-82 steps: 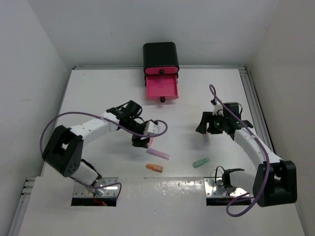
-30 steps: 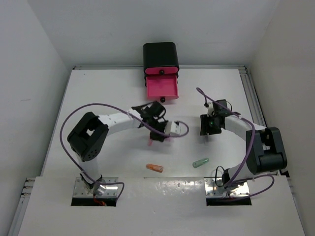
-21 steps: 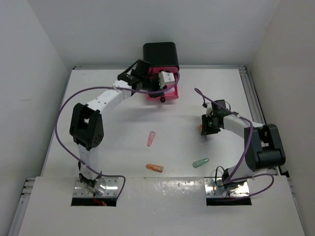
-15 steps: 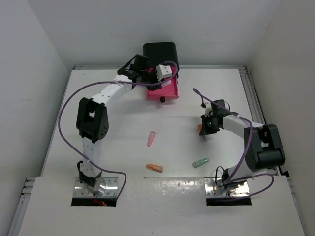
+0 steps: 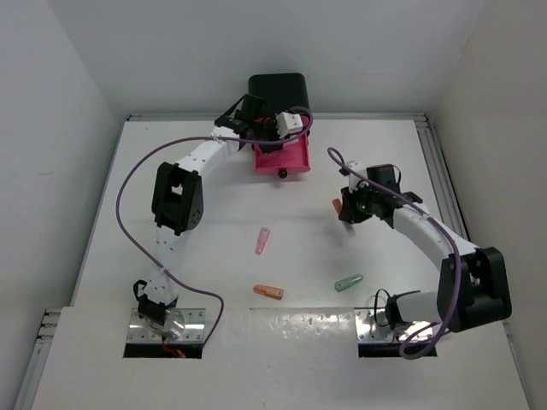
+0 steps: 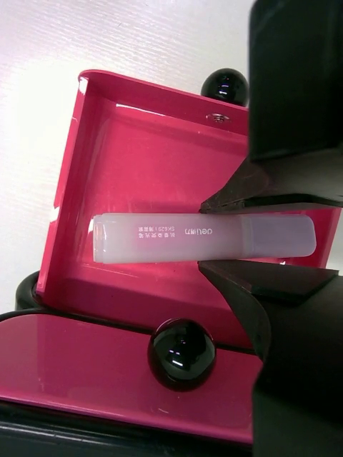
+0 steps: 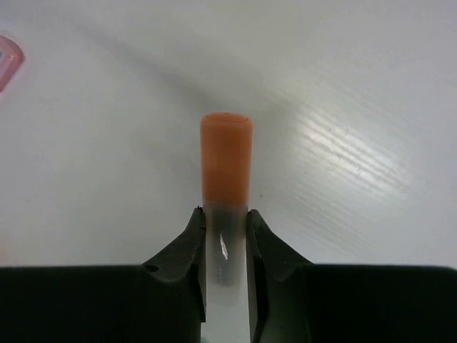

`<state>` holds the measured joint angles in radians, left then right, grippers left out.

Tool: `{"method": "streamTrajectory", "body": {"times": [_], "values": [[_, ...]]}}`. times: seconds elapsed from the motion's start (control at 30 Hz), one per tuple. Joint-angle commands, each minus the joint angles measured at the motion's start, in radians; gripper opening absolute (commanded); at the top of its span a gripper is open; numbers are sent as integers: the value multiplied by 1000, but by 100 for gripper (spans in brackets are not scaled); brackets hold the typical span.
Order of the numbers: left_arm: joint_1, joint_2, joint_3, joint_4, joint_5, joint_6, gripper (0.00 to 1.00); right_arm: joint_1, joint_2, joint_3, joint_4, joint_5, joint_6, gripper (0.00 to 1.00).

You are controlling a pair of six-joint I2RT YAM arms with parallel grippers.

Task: Sort the stationery into containers
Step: Place the stationery in the drawer.

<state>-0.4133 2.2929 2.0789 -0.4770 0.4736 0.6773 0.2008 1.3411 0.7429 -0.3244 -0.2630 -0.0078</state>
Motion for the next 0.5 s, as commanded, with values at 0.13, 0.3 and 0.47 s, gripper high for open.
{"method": "streamTrajectory", "body": {"times": [0.13,0.3,0.47], "values": [[-10,-23,26,63,28,-42,56,8,-60,124,57,-50,-142,0],[5,-70,38,113,43,-123,72,6,-23,232,130,-64,-205,0],[98,-167,57,216,112,-402,72,17,84,376,218,-131,-323,0]]}}
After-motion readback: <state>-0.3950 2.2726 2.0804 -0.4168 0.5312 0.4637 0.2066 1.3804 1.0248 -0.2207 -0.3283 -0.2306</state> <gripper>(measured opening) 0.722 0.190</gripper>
